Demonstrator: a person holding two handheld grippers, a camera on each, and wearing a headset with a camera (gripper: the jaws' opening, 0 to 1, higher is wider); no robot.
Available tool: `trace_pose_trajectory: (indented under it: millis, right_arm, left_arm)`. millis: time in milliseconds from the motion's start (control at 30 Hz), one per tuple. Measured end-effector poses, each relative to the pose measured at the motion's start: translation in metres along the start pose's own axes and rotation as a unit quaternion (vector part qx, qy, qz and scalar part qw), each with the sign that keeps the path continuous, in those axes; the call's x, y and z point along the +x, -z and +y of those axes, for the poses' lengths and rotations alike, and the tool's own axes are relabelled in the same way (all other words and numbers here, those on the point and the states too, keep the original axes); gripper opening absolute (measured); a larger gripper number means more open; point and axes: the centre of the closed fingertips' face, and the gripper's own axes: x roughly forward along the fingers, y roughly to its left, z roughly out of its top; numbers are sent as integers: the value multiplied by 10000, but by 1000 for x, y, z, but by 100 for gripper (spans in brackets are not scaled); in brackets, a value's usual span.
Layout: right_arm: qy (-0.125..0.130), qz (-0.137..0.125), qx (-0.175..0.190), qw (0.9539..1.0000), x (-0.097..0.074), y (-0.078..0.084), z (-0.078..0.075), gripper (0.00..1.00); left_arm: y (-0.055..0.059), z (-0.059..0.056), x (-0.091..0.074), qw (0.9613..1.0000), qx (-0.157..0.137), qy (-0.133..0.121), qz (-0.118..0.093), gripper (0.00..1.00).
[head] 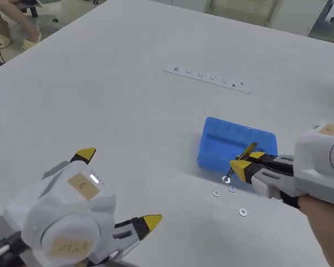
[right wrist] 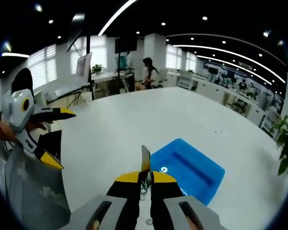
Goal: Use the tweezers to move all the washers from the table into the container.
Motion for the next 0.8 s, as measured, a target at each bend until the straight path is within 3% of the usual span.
trace_pose_trajectory:
  millis: [300,800]
  right_arm:
    - [124,-95,16,9999,4,-10,-13,3]
    - [340,-223,57,9992,25,-23,-38,3]
  left_arm:
    - [0,-2,0,10000,25,45,14,94]
    - [4,-1,1,9999,8,24,101,93]
